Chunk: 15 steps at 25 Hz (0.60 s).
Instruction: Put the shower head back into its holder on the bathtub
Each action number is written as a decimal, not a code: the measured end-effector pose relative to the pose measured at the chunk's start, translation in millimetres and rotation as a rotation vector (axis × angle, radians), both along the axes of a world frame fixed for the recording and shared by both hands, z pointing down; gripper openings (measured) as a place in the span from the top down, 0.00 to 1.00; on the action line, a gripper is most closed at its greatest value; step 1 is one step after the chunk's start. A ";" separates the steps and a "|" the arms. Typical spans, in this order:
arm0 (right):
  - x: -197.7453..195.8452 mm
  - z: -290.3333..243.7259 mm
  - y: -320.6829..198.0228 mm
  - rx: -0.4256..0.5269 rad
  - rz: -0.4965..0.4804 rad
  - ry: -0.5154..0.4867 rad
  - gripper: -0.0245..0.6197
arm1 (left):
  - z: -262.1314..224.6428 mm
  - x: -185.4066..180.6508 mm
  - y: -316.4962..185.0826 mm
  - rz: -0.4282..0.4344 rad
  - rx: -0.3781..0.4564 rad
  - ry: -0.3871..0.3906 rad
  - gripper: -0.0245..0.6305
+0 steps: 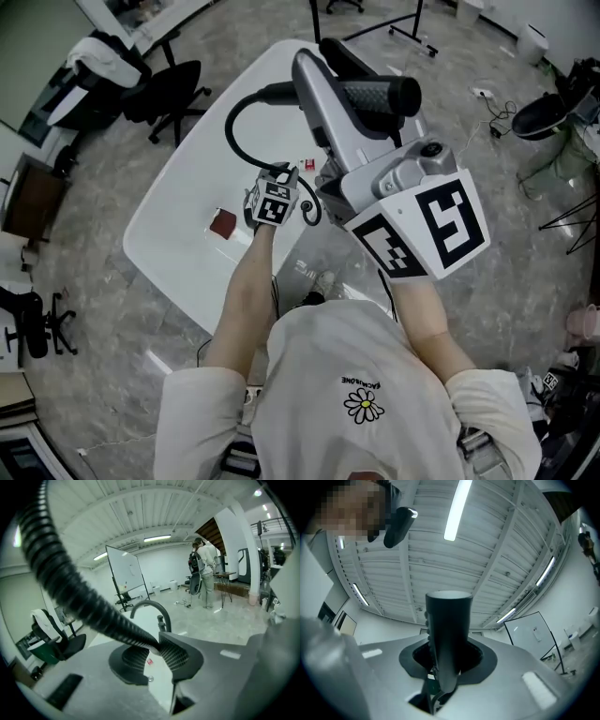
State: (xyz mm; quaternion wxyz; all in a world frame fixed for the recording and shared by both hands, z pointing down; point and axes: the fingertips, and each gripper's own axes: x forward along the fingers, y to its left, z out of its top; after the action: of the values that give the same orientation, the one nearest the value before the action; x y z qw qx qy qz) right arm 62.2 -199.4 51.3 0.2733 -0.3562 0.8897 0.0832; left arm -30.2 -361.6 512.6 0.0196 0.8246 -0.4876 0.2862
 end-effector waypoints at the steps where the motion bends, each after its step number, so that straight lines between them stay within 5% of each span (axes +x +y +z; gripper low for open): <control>1: 4.5 -3.1 6.5 0.009 0.001 -0.006 0.81 | -19.1 -5.0 -6.3 -0.010 0.034 -0.009 0.86; 7: 21.3 -11.6 25.1 0.027 -0.002 -0.034 0.81 | -84.7 -14.4 -20.7 -0.020 0.132 -0.076 0.86; 15: 20.2 -2.9 10.4 0.008 0.022 -0.011 0.81 | -9.0 -15.8 5.4 -0.040 -0.033 -0.047 0.87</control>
State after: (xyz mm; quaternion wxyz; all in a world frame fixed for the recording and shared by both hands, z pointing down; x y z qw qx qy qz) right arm 82.3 -189.0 48.4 0.2789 -0.3653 0.8838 0.0878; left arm -46.0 -356.2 503.6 0.0276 0.8073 -0.4994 0.3132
